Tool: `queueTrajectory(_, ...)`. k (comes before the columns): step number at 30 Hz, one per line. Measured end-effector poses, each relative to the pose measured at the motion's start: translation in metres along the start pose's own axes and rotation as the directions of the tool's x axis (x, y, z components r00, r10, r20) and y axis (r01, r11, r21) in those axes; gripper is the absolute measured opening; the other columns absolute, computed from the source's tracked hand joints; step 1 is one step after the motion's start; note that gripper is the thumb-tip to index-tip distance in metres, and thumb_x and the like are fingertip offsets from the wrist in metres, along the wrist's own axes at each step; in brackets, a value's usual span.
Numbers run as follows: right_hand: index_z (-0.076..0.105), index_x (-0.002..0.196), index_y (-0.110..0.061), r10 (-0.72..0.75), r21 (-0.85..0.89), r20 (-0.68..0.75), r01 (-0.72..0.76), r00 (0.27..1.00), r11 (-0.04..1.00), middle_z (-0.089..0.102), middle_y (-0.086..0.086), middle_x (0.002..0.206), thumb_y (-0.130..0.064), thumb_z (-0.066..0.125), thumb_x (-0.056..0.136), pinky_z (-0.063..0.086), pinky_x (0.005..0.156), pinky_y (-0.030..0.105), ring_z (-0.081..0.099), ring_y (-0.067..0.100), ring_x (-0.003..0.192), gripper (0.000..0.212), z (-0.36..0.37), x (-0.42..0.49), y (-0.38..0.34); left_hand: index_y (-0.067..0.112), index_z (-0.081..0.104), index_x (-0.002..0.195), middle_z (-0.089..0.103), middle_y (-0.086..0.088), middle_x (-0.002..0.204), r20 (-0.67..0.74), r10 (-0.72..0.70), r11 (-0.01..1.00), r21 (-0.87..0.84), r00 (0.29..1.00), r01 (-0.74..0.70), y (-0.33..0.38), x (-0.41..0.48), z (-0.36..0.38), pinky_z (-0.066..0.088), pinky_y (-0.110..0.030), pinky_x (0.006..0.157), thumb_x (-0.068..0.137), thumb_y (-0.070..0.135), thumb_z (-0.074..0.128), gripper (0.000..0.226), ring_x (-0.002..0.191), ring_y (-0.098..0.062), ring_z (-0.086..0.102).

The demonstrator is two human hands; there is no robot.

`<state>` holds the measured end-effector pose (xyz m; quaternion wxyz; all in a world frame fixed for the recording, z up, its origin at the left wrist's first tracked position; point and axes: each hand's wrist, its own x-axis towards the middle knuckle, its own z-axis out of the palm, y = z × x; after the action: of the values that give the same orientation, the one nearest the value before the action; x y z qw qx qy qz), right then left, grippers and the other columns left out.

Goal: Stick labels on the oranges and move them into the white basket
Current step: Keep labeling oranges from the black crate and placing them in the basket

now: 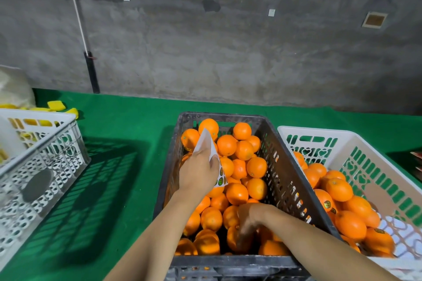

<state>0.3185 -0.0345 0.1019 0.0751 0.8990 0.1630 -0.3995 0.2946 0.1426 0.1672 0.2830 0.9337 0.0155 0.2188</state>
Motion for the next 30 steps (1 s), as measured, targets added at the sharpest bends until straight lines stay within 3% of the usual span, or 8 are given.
queueTrajectory(5,0.060,0.079,-0.022,0.009,0.392,-0.151,0.051,0.989,0.919,0.060,0.001,0.080,-0.063,0.076,0.062,0.048,0.062,0.026,0.060,0.020,0.077,0.048,-0.018,-0.022,0.008,0.014,0.046,0.141,0.050,0.007,0.069,-0.020,-0.022,1.000,0.022,1.000,0.022,0.002,-0.001,-0.005,0.043,-0.033,0.049,0.103,0.035,0.040,0.044,0.062,-0.014,0.054)
queueTrajectory(8,0.059,0.076,-0.021,0.075,0.739,-0.337,0.214,0.939,0.639,0.058,-0.003,0.065,-0.054,0.076,0.062,0.042,0.049,0.021,0.068,0.020,0.068,0.040,-0.029,-0.036,0.012,0.010,0.056,0.125,0.065,-0.005,0.089,-0.108,0.044,0.997,0.070,0.993,-0.036,0.007,-0.004,-0.009,0.039,-0.030,0.054,0.105,0.030,0.039,0.033,0.078,-0.026,0.064)
queueTrajectory(12,0.063,0.107,-0.018,0.292,0.868,-0.497,0.461,0.817,0.186,0.069,0.005,0.102,-0.052,0.067,0.079,0.050,0.067,0.031,0.066,0.021,0.089,0.044,-0.046,-0.045,0.015,0.017,0.053,0.098,0.064,-0.002,0.085,-0.129,0.003,0.999,0.034,0.992,0.001,0.008,-0.007,-0.013,0.040,-0.032,0.055,0.106,0.030,0.035,0.023,0.079,-0.023,0.065)
queueTrajectory(16,0.058,0.096,-0.008,0.398,0.649,-0.531,0.661,0.748,-0.378,0.056,0.014,0.083,-0.058,0.045,0.092,0.040,0.057,0.034,0.051,0.021,0.065,0.052,-0.060,-0.059,0.026,0.015,0.017,0.157,0.056,0.002,0.069,-0.033,-0.121,0.968,-0.226,0.992,0.110,0.009,-0.009,-0.013,0.036,-0.032,0.055,0.106,0.031,0.036,0.057,0.069,-0.022,0.062)
queueTrajectory(19,0.061,0.094,-0.007,0.423,0.377,-0.577,0.687,0.699,-0.621,0.064,0.012,0.091,-0.070,0.034,0.092,0.041,0.071,0.039,0.054,0.024,0.078,0.068,-0.066,-0.066,0.042,0.014,0.020,0.158,0.044,0.011,0.060,0.178,-0.329,0.774,-0.512,0.927,0.373,0.008,0.000,-0.009,0.034,-0.030,0.061,0.106,0.030,0.038,0.057,0.055,-0.007,0.048)
queueTrajectory(21,0.061,0.112,-0.005,0.428,0.247,-0.566,0.641,0.704,-0.727,0.065,0.014,0.110,-0.073,0.033,0.091,0.039,0.094,0.046,0.053,0.032,0.109,0.076,-0.066,-0.069,0.055,0.013,0.027,0.156,0.045,0.008,0.063,0.205,-0.342,0.767,-0.503,0.917,0.399,0.004,0.000,-0.009,0.034,-0.029,0.059,0.106,0.029,0.037,0.053,0.053,-0.004,0.046)
queueTrajectory(24,0.050,0.136,-0.004,0.412,0.106,-0.535,0.543,0.737,-0.833,0.054,0.019,0.137,-0.073,0.038,0.088,0.032,0.109,0.048,0.035,0.035,0.142,0.085,-0.063,-0.070,0.068,0.014,0.024,0.156,0.059,0.006,0.072,0.090,-0.153,0.962,-0.215,0.984,0.169,0.007,-0.013,-0.013,0.036,-0.029,0.056,0.106,0.035,0.032,0.054,0.061,-0.008,0.056)
queueTrajectory(30,0.046,0.142,-0.005,0.364,-0.083,-0.551,0.384,0.751,-0.919,0.058,0.016,0.137,-0.073,0.044,0.082,0.045,0.088,0.047,0.043,0.034,0.135,0.091,-0.059,-0.071,0.075,0.029,0.005,0.159,0.056,0.003,0.065,0.171,-0.056,0.995,-0.072,0.984,0.069,0.006,-0.024,-0.007,0.030,-0.021,0.048,0.106,0.041,0.029,0.060,0.053,-0.005,0.051)
